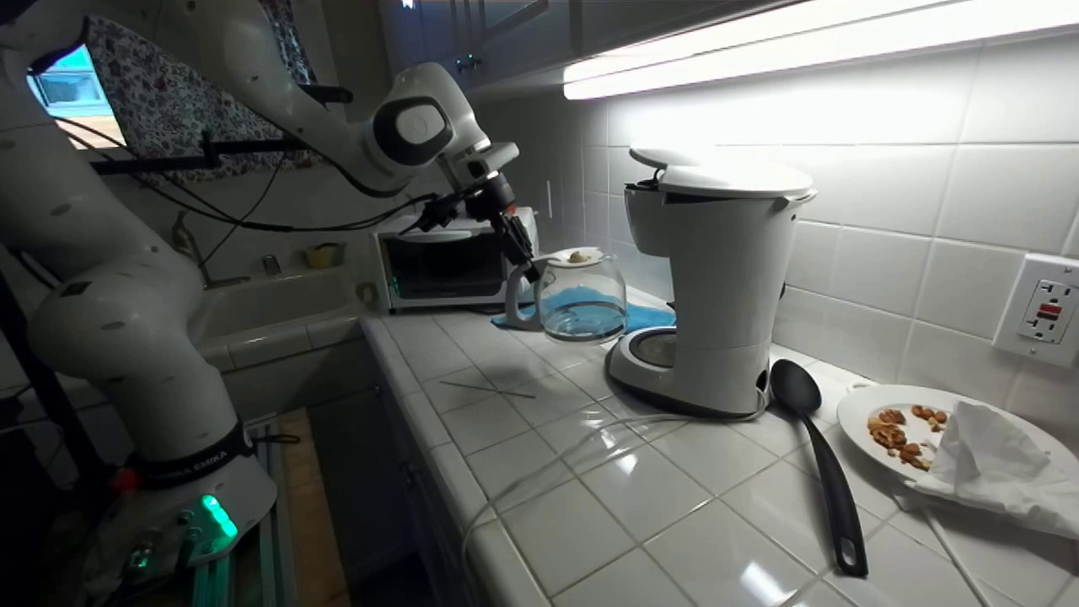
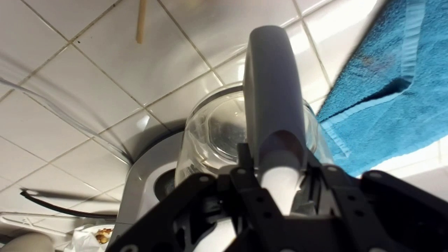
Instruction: Put the coffee jar on the coffeemaker
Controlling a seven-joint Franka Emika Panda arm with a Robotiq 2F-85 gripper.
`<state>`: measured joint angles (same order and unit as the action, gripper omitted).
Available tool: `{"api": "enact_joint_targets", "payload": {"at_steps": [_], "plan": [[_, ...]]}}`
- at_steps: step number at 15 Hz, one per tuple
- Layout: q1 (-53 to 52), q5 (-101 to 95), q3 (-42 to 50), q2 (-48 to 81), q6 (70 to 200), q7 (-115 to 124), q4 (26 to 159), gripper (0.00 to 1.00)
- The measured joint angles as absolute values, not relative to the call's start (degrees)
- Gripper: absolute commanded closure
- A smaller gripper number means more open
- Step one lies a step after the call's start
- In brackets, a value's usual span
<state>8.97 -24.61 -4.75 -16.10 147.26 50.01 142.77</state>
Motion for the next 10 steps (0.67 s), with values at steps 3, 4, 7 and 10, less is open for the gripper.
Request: {"api": "enact_joint_targets", "payload": {"at_steps": [3, 4, 7, 10], "plan": [[10.1, -24.6, -4.5, -16.8, 147.3, 50.0, 142.8, 0.91], [10.5, -24.6, -4.4, -17.0, 147.3, 50.0, 142.8, 0.91], [11.4, -24.4, -3.8, -17.2, 147.3, 50.0, 142.6, 0.91], [11.9, -23.8, -3.0, -17.2, 147.3, 50.0, 142.2, 0.91]]}}
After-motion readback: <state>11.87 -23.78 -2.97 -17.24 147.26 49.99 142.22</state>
